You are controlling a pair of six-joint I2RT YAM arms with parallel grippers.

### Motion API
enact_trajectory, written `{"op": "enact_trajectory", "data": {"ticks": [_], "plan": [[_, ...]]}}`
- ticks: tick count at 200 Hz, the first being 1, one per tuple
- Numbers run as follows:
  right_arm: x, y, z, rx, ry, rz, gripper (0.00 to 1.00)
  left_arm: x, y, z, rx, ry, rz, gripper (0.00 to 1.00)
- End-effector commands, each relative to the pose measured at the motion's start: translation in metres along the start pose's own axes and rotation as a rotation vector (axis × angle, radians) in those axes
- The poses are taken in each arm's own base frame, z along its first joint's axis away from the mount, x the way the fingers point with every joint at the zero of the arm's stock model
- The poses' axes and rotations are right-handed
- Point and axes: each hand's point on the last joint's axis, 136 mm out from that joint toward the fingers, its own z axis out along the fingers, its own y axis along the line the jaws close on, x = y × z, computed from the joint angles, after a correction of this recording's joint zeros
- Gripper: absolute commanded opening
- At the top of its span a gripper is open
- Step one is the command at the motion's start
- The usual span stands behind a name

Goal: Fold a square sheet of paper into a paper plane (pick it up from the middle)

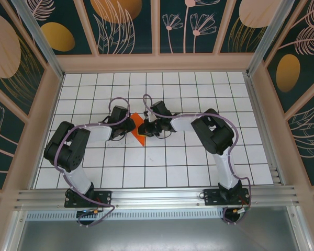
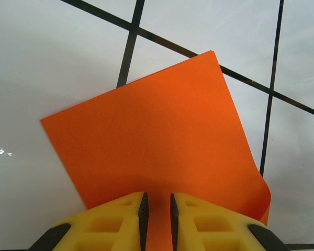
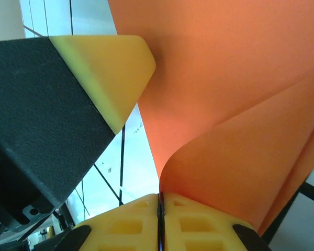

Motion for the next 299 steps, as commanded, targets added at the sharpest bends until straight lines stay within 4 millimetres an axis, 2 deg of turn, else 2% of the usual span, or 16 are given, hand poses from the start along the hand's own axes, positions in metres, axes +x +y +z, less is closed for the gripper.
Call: {"op": "enact_trajectory", "data": {"ticks": [1,299], "plan": [[-0.002,0.002,0.005,0.015,0.003,-0.021,0.12,0.010,0.005,0.004,-0.012,0.047,0.010,0.22],[-0.019,-0.011,0.013,0.034,-0.072,0.026,0.13,0.012,0.006,0.004,-0.005,0.054,0.005,0.22]]}}
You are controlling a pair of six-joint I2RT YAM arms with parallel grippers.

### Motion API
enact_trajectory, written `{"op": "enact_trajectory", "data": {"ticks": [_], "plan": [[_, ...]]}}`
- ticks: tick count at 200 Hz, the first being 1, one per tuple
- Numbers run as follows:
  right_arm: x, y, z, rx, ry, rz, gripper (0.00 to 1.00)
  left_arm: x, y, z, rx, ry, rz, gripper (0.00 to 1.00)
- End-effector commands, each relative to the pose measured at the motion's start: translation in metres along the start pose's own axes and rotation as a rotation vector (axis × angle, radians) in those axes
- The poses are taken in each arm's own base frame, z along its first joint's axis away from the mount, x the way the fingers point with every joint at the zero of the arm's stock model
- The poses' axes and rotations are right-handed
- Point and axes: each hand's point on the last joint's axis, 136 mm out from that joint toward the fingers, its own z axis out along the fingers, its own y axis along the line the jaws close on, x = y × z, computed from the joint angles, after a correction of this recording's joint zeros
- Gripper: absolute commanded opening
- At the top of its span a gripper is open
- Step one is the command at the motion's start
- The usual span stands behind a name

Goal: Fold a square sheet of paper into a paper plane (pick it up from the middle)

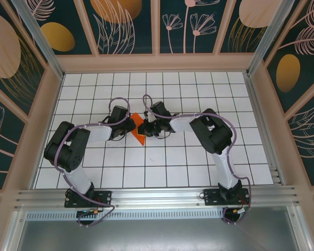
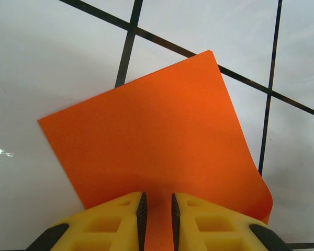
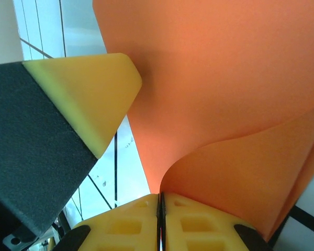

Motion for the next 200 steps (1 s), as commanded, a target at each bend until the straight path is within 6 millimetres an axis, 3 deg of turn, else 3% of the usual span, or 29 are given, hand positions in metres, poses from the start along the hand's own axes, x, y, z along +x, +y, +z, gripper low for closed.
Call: {"op": "enact_trajectory", "data": {"ticks": [1,95,143,168,200], "plan": [[-0.013,-0.005,0.007,0.022,-0.042,-0.006,0.13,0.012,0.007,0.004,-0.009,0.052,0.005,0.22],[-0.008,-0.016,0.010,0.050,-0.031,0.011,0.14,0.006,-0.001,-0.004,0.014,0.033,-0.004,0.24],[0.002,-0.028,0.010,0.085,-0.009,0.021,0.26,-0.014,-0.013,-0.035,0.057,-0.060,-0.042,0.34],[0.005,-0.031,0.008,0.095,-0.007,0.015,0.34,-0.013,-0.010,-0.043,0.063,-0.073,-0.063,0.36],[0.005,-0.030,0.004,0.095,-0.014,0.008,0.36,-0.008,-0.002,-0.048,0.065,-0.075,-0.087,0.36]]}}
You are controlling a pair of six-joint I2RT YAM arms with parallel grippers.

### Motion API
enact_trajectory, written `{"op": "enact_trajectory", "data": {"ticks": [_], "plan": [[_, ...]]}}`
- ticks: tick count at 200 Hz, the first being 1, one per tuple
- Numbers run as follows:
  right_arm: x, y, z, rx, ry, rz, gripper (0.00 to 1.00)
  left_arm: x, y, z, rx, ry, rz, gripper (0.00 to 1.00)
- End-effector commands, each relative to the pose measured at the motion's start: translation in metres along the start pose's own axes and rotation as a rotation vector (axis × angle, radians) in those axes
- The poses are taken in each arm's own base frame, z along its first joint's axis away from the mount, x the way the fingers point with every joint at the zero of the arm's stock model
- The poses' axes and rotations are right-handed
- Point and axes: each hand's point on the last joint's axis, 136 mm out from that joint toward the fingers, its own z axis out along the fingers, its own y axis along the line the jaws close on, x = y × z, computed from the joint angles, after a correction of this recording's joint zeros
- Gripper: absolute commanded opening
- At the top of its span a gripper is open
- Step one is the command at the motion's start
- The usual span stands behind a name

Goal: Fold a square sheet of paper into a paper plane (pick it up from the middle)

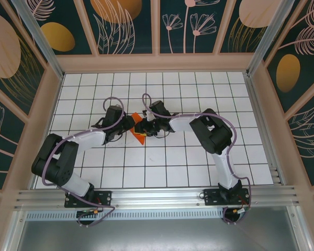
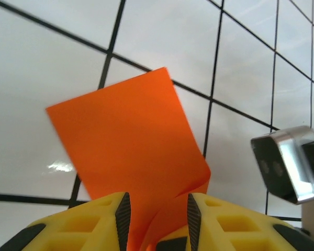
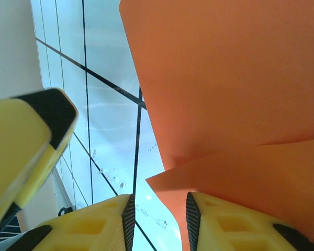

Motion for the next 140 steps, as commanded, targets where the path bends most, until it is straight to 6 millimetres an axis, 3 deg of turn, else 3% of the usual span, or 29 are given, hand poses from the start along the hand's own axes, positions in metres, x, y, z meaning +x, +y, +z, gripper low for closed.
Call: {"op": "enact_trajectory", "data": {"ticks": [1,19,67,98,140], "plan": [[0.008,-0.039,0.002,0.124,-0.013,0.022,0.36,0.002,0.011,-0.006,-0.014,-0.007,-0.037,0.36],[0.008,-0.040,-0.001,0.128,-0.019,0.023,0.33,0.006,0.011,-0.007,0.000,0.003,-0.042,0.36],[0.008,-0.043,-0.002,0.136,-0.019,0.023,0.08,0.023,-0.003,-0.004,0.111,0.076,-0.035,0.25],[0.008,-0.044,-0.003,0.141,-0.018,0.025,0.06,0.030,-0.016,0.001,0.197,0.118,-0.043,0.16],[0.008,-0.044,-0.003,0.145,-0.019,0.028,0.05,0.039,-0.009,0.014,0.179,0.157,-0.060,0.07]]}}
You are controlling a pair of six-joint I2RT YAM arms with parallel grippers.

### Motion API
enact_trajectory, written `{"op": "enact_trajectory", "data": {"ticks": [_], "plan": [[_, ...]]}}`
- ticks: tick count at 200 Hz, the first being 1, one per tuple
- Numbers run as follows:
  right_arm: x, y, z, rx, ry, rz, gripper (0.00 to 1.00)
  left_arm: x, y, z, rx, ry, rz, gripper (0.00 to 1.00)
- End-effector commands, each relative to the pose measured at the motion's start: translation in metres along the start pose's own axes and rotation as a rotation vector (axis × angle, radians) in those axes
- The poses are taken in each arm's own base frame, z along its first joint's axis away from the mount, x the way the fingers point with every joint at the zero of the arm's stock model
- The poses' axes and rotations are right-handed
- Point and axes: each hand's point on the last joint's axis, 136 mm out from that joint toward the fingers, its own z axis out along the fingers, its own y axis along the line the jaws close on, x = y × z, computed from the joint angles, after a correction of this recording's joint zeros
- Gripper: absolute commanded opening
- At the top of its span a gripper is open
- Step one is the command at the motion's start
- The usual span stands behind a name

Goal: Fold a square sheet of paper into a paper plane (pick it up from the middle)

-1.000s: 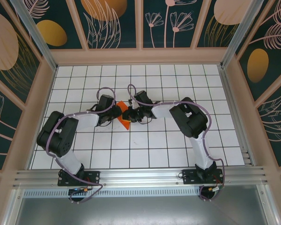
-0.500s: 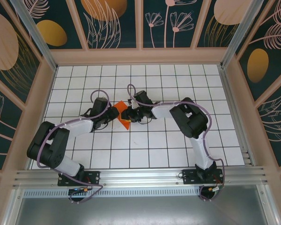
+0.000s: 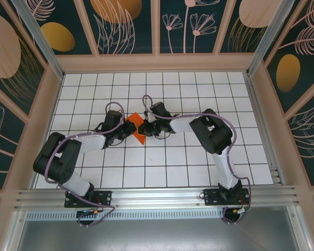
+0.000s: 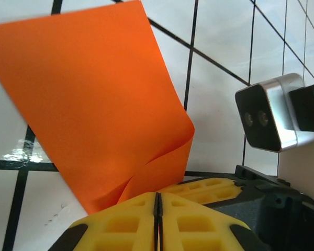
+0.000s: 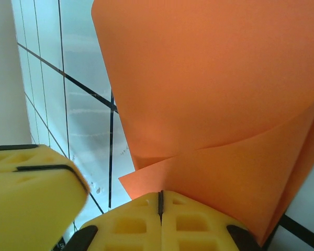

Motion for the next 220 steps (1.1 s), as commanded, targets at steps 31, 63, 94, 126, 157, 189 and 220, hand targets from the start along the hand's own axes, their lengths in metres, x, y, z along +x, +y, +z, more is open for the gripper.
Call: {"op": "enact_trajectory", "data": {"ticks": [31,63,94,126,157,189,220], "plan": [[0.008,-0.030,-0.001,0.099,0.010,0.039,0.05,0.008,0.013,0.014,-0.014,0.041,-0.028,0.04],[0.006,-0.024,-0.004,0.089,0.005,0.027,0.05,0.014,0.027,0.017,-0.071,0.052,-0.032,0.02],[-0.001,0.001,-0.016,0.045,-0.009,-0.029,0.07,0.019,0.038,0.017,-0.107,0.059,-0.029,0.01],[0.014,0.021,-0.032,-0.014,0.025,-0.064,0.08,0.021,0.044,0.017,-0.126,0.064,-0.029,0.01],[0.031,0.016,-0.039,0.002,0.052,-0.062,0.09,0.023,0.048,0.017,-0.136,0.067,-0.026,0.01],[0.040,0.013,-0.036,0.007,0.082,-0.064,0.09,0.023,0.048,0.018,-0.137,0.067,-0.027,0.02],[0.049,0.008,-0.032,0.021,0.113,-0.065,0.09,0.022,0.049,0.017,-0.145,0.064,-0.026,0.02]]}}
